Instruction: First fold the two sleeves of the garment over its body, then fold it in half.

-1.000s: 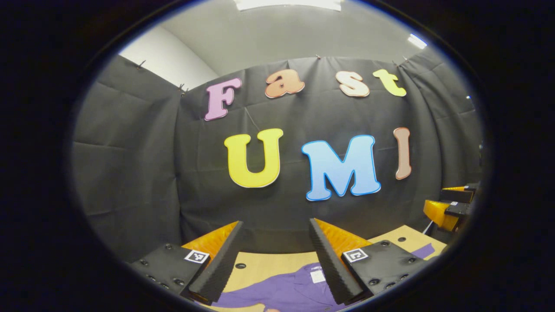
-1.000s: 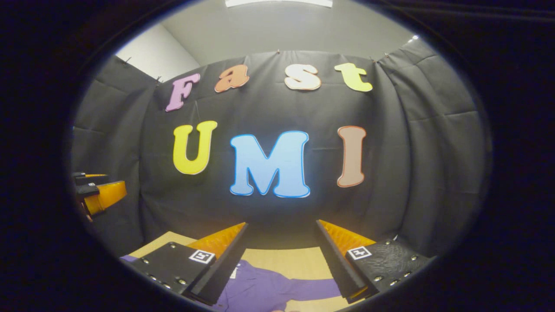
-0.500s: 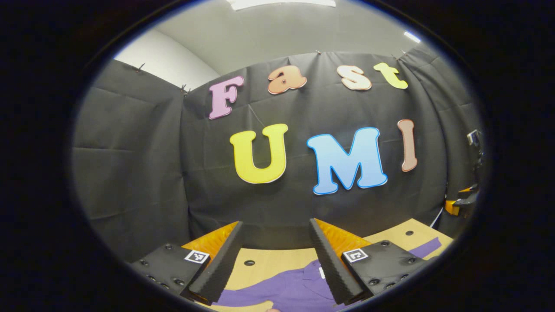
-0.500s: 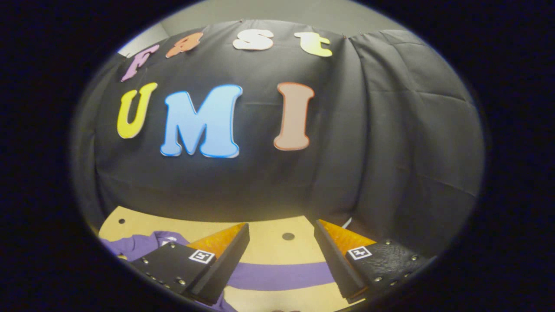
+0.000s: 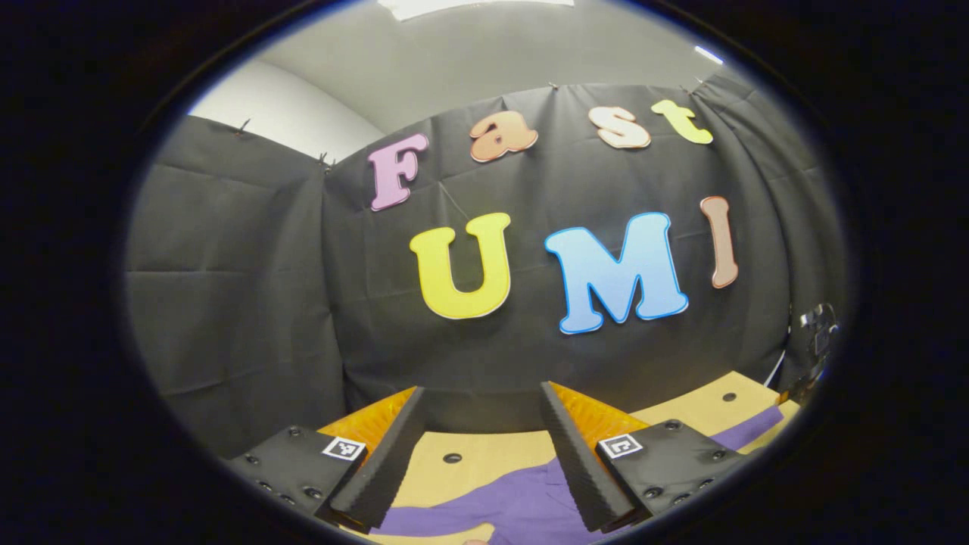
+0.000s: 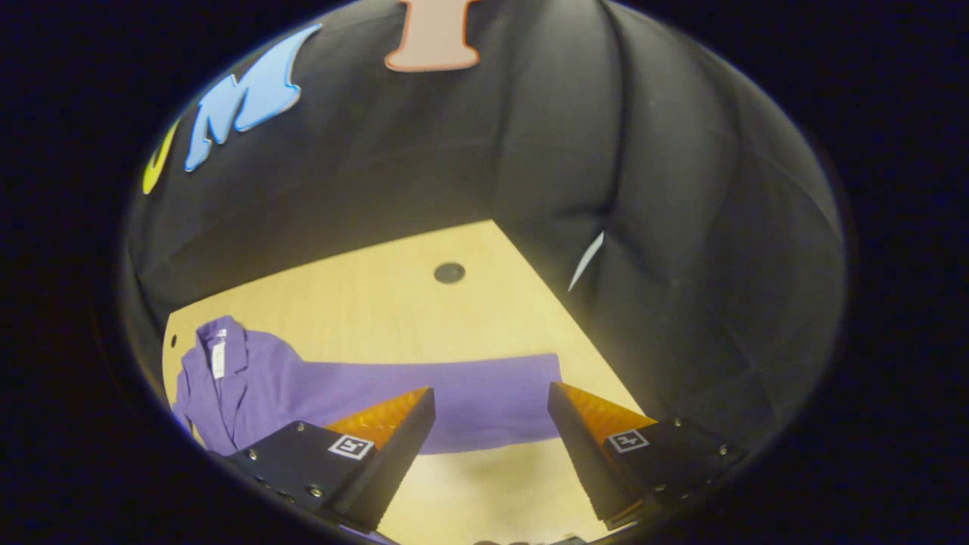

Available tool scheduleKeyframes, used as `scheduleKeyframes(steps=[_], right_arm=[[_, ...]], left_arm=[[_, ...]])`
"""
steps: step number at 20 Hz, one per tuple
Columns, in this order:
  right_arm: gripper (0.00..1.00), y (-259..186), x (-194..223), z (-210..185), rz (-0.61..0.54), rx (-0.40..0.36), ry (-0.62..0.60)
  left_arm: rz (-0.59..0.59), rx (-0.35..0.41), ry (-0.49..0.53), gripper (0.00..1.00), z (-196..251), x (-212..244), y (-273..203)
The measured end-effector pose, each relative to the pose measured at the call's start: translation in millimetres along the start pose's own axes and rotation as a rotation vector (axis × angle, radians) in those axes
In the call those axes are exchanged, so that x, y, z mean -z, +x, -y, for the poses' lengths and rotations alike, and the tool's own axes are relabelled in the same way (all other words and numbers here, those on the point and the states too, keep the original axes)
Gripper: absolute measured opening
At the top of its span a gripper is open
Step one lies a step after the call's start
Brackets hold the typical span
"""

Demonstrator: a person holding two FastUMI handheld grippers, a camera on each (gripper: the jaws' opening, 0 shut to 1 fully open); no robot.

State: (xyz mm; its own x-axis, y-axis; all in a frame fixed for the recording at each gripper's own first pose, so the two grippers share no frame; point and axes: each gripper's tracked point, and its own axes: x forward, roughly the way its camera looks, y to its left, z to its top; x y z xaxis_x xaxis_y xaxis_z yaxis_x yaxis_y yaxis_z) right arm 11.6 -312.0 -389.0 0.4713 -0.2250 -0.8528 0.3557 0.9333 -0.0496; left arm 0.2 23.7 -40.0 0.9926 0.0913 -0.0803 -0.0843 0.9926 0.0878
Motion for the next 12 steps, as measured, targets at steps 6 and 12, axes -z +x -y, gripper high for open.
scheduleKeyframes(steps=[6,12], right_arm=[[0.94,59,32,34,-0.22,0.032,0.079],[0.95,87,65,40,-0.376,0.032,0.044]], left_arm=[[-0.041,-0.078,0.006,0.94,-25,14,-5],[-0.059,-0.095,0.022,0.94,-19,16,-2]])
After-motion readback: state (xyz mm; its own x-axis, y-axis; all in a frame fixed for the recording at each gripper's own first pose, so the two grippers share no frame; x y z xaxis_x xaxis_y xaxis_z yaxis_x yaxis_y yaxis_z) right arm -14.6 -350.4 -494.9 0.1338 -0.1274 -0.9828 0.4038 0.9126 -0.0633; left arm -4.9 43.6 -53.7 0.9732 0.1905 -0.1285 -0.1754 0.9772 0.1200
